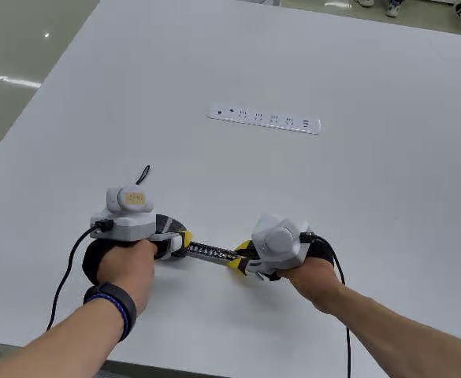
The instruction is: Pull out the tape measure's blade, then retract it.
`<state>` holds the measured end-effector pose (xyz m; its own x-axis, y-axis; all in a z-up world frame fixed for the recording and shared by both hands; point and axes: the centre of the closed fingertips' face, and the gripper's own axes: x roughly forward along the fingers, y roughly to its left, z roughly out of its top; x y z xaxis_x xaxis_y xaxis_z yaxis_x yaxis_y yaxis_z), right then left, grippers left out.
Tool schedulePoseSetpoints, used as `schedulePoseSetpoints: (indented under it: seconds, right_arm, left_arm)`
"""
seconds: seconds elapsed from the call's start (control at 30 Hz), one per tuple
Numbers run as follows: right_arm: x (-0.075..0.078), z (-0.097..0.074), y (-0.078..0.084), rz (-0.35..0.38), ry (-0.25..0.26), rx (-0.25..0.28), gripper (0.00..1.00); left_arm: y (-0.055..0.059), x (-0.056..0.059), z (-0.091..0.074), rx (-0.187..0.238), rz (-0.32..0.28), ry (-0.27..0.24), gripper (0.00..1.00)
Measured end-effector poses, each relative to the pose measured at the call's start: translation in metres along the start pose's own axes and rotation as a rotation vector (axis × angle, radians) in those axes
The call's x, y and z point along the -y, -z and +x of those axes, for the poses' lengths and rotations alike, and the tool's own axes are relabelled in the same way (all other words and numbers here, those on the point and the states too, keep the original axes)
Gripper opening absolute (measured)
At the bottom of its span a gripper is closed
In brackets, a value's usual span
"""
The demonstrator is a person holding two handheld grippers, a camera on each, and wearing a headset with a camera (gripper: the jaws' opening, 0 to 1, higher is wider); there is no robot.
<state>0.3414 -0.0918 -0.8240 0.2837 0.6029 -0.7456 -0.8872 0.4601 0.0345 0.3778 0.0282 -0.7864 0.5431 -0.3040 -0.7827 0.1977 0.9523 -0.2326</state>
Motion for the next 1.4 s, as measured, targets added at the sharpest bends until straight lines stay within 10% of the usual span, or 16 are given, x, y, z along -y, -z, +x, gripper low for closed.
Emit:
schedulePoseSetpoints:
  seconds: [1.4]
  right_arm:
    - [-0.002, 0.014, -0.015, 0.023, -0.007, 0.049, 0.14]
  left_arm:
    - [0.0, -0.005, 0.013, -0.014, -0.001, -0.053, 0.62]
